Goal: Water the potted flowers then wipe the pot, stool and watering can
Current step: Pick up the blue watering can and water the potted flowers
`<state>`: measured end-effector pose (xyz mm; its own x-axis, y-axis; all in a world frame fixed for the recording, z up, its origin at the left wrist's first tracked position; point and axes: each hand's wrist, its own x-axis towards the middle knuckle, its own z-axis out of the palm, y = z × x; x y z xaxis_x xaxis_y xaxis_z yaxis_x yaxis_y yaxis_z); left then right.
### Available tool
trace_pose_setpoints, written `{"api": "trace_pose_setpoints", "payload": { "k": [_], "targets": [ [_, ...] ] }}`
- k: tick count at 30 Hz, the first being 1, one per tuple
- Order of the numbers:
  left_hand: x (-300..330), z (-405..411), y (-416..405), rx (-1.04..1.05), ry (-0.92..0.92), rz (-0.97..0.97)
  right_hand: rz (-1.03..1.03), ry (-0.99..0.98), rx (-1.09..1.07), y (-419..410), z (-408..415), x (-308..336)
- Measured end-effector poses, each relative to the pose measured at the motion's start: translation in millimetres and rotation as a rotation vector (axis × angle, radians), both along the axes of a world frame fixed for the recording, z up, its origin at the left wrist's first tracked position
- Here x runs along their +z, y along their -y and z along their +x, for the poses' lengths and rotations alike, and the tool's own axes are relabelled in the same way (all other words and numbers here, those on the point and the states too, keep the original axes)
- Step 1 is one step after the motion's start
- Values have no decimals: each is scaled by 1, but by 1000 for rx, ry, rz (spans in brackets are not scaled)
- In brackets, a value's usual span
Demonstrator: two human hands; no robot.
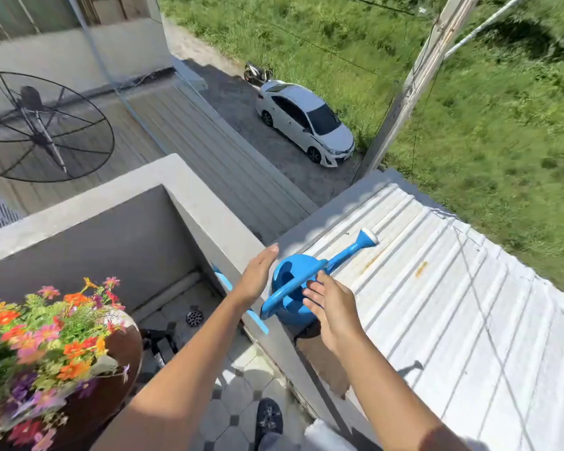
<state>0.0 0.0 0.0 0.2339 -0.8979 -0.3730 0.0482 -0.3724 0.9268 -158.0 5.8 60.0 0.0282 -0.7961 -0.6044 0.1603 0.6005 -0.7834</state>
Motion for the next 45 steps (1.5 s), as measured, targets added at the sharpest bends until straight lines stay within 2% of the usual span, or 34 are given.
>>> {"api": "trace_pose_setpoints", "payload": {
  "k": [2, 6, 12, 21, 27, 31, 35, 38, 45],
  "targets": [
    [-1, -5, 9, -23, -2, 57, 69, 28, 73, 6, 6, 1],
    [-13, -14, 13, -98, -65, 140, 64, 53, 116, 14, 12, -5],
    [-14, -12, -1, -67, -8, 53, -24, -93, 217, 8, 12, -13],
    [12, 17, -90, 68, -25, -25, -211, -246, 516, -33, 38, 16],
    [36, 45, -169, 191, 61, -91, -319, -213, 724, -89, 71, 55],
    [52, 60, -226, 283, 76, -118, -481, -378, 909, -132, 98, 79],
    [54, 74, -278, 371, 177, -67, -592, -462, 1052, -169, 126, 95],
    [50, 85, -312, 402, 140, -63, -730, -651, 1143, -197, 146, 101],
    [77, 91, -371, 503, 48, -85, -931, -826, 1239, -243, 186, 111]
  ]
}}
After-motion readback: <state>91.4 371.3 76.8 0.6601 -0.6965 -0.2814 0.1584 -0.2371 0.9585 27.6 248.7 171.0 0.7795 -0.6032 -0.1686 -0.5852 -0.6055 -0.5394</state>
